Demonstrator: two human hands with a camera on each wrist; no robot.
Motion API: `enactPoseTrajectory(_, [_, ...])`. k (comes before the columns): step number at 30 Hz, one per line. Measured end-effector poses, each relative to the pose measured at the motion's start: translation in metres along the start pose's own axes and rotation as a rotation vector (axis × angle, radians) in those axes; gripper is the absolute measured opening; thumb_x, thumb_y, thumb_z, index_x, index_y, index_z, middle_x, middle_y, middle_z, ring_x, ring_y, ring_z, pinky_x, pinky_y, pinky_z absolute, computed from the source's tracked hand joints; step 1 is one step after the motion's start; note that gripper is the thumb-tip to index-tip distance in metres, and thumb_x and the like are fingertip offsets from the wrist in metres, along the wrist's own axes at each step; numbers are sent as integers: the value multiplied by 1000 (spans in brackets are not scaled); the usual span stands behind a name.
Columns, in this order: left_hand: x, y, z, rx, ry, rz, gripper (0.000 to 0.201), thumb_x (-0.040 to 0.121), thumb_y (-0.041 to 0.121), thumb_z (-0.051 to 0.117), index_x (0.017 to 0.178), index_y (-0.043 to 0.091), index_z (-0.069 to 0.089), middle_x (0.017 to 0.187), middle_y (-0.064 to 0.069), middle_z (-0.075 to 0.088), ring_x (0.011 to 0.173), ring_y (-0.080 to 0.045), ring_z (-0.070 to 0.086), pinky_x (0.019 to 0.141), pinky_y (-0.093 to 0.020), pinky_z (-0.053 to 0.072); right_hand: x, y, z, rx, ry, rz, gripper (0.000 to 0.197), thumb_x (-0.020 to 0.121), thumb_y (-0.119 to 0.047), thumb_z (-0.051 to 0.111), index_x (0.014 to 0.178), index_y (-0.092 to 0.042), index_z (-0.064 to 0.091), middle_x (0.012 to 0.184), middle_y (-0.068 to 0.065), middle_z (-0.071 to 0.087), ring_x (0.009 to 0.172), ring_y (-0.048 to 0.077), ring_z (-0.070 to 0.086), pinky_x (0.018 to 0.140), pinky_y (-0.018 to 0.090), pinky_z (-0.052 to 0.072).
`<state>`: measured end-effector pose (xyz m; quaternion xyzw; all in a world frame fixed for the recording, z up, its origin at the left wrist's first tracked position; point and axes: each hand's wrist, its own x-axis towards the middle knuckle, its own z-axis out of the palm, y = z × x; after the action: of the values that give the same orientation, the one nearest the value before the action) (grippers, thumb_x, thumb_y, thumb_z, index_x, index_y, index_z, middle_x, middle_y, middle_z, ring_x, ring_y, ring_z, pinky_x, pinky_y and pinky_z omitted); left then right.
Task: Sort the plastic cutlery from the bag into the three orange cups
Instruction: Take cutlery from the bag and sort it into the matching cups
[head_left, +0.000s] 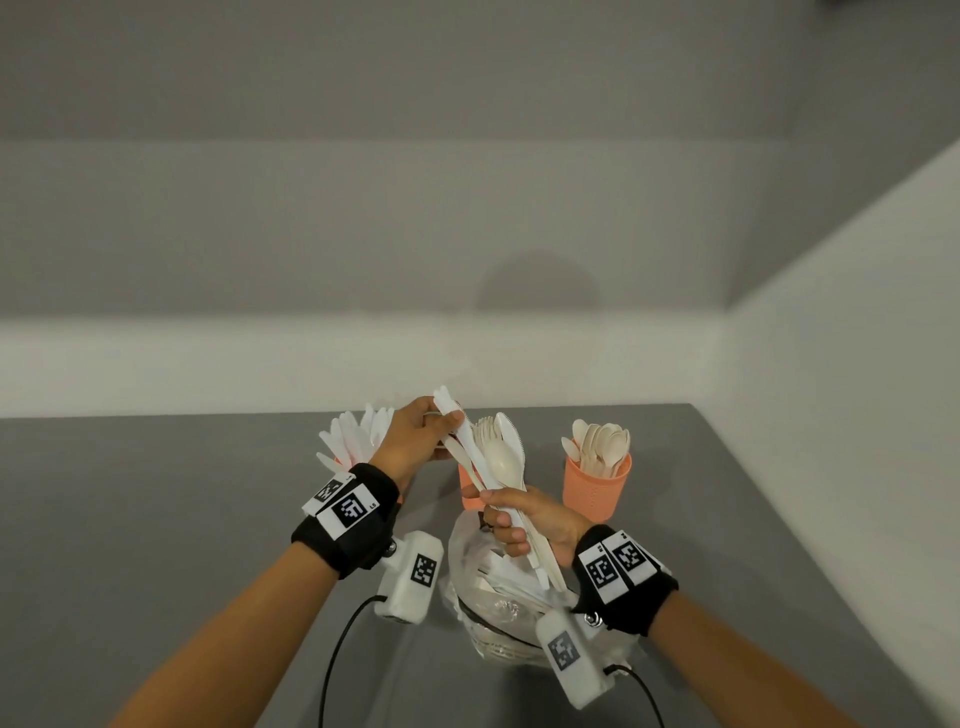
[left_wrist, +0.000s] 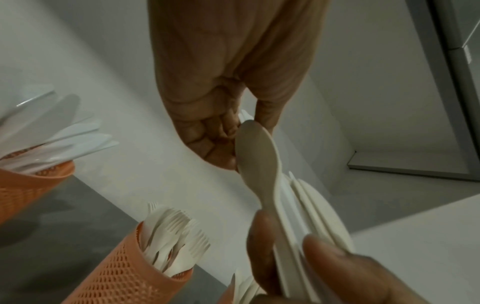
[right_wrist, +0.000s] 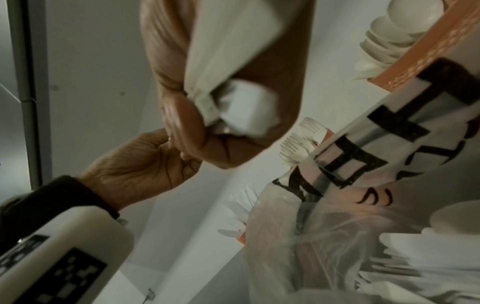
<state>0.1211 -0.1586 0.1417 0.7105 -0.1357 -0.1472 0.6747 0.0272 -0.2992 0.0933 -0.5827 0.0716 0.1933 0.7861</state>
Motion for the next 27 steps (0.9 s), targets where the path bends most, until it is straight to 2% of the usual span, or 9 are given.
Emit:
enactPoseTrajectory(6, [8, 2, -2, 17, 43, 35, 14, 93, 10, 51, 106, 5, 47, 101, -21, 61, 75, -21, 62, 62, -23, 56, 2, -5, -1, 55, -56, 24, 18, 96, -22, 44, 108, -16, 56, 48, -8, 40, 32, 2, 32, 33, 12, 27])
enactPoseTrajectory(8, [10, 5, -4, 0, 63, 66, 14, 94, 10, 50, 106, 5, 45, 100, -23, 62, 71, -20, 64, 61, -24, 55, 2, -7, -1, 62, -64, 33, 17, 96, -21, 43, 107, -16, 55, 47, -8, 39, 31, 2, 31, 32, 11, 26])
enactPoseTrajectory(11, [14, 15, -12, -66, 106, 104, 9, 97, 8, 44, 105, 5, 42, 92, -20, 65, 57, -10, 67, 52, -19, 54, 4, -6, -2, 33, -56, 44, 16, 96, -21, 43, 105, -15, 55, 46, -9, 38, 30, 2, 30, 32, 12, 25])
enactPoseTrajectory(14, [21, 33, -28, -87, 200, 178, 9, 98, 8, 41, 106, 6, 39, 89, -16, 64, 63, -12, 66, 50, -16, 53, 5, -5, -3, -22, -32, 41, 13, 97, -22, 44, 98, -16, 55, 45, -9, 37, 30, 1, 30, 32, 12, 25])
enactPoseTrajectory(17, [29, 49, -55, -94, 407, 346, 8, 98, 8, 40, 104, 8, 35, 85, -14, 64, 62, -9, 66, 51, -17, 53, 5, -6, -2, -41, 44, 34, 14, 96, -22, 47, 84, -17, 52, 42, -10, 35, 30, 1, 28, 32, 13, 23])
enactPoseTrajectory(19, [34, 53, -74, 15, 573, 445, 8, 97, 9, 41, 103, 10, 36, 92, -19, 65, 70, -18, 65, 57, -23, 57, 6, -6, -3, -12, 107, 27, 22, 95, -23, 48, 74, -17, 47, 40, -9, 33, 30, 2, 28, 32, 14, 24])
enactPoseTrajectory(21, [37, 49, -88, 177, 650, 524, 13, 96, 11, 43, 109, 10, 39, 93, -14, 66, 76, -23, 63, 68, -38, 58, 9, -7, -3, 29, 154, 22, 25, 95, -27, 48, 73, -17, 45, 39, -8, 33, 30, 4, 31, 33, 15, 29])
enactPoseTrajectory(23, [39, 36, -96, 364, 629, 577, 28, 95, 12, 44, 123, 10, 39, 90, -10, 66, 74, -24, 63, 72, -43, 56, 13, -8, -2, 41, 187, 18, 26, 94, -32, 50, 73, -17, 46, 39, -7, 36, 32, 5, 36, 36, 17, 35])
enactPoseTrajectory(27, [45, -8, -101, 699, 537, 537, 44, 96, 17, 45, 138, 17, 33, 89, -18, 67, 72, -33, 63, 69, -39, 51, 18, -8, 3, 26, 205, -12, 31, 92, -34, 54, 68, -14, 50, 47, -2, 47, 42, 11, 51, 44, 22, 49])
